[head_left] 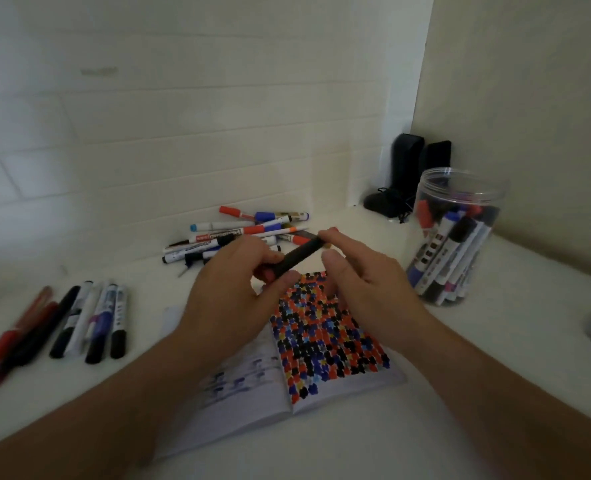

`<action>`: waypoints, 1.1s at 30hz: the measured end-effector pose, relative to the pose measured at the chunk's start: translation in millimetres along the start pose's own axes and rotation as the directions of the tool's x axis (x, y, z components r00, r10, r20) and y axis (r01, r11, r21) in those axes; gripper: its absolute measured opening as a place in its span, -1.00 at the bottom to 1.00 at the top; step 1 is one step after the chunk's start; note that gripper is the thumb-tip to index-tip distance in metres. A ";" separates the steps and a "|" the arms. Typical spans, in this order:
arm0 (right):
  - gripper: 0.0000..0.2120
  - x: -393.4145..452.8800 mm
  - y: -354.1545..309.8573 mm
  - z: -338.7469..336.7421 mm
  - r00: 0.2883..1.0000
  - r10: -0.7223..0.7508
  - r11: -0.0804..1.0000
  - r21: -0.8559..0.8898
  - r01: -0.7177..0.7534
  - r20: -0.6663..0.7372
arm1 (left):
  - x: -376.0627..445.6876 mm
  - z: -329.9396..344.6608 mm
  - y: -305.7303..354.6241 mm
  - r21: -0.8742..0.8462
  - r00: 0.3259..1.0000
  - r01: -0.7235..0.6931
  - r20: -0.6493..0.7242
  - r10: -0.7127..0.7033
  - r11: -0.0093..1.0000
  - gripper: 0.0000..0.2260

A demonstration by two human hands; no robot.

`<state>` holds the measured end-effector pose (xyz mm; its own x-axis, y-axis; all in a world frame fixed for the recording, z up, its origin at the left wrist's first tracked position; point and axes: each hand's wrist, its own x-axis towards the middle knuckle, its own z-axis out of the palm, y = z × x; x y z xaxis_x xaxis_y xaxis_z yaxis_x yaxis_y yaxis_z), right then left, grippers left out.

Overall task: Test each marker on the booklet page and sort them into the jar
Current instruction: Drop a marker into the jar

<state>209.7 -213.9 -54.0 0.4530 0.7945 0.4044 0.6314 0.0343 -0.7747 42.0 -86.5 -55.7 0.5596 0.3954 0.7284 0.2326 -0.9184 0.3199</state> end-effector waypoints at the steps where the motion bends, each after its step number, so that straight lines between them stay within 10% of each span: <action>1: -0.69 -1.3 -4.3 1.3 0.998 0.045 0.984 0.171 -0.050 0.032 | -2.0 -0.3 3.7 0.017 0.997 -0.079 0.012 0.078 0.997 -0.77; 8: -0.66 -4.9 -20.4 0.2 0.977 0.140 0.809 0.550 -0.206 0.160 | -6.4 3.3 2.3 -0.072 0.874 -0.404 0.264 0.408 0.912 -0.75; 11: -0.65 -4.2 -11.8 -4.3 0.987 0.104 0.944 0.300 -0.136 0.123 | -6.0 -4.1 -0.6 -0.150 0.974 -0.066 0.206 0.097 0.986 -0.94; 15: -0.60 -5.6 -2.9 -8.2 0.979 -0.040 0.914 -0.388 0.117 0.201 | -9.6 -6.3 -10.5 -0.412 0.916 0.379 0.292 -0.274 0.829 -0.73; 33: -0.66 -11.6 3.5 15.3 0.915 -0.114 0.679 -0.642 0.356 0.387 | -21.4 4.8 -22.6 -0.287 0.939 0.203 0.328 -0.103 0.936 -0.87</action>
<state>197.0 -213.7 -68.8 0.0990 0.9578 0.2698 0.9941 -0.0832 -0.0694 28.6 -74.3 -81.4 0.7625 0.4630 0.4519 0.1034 -0.7766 0.6214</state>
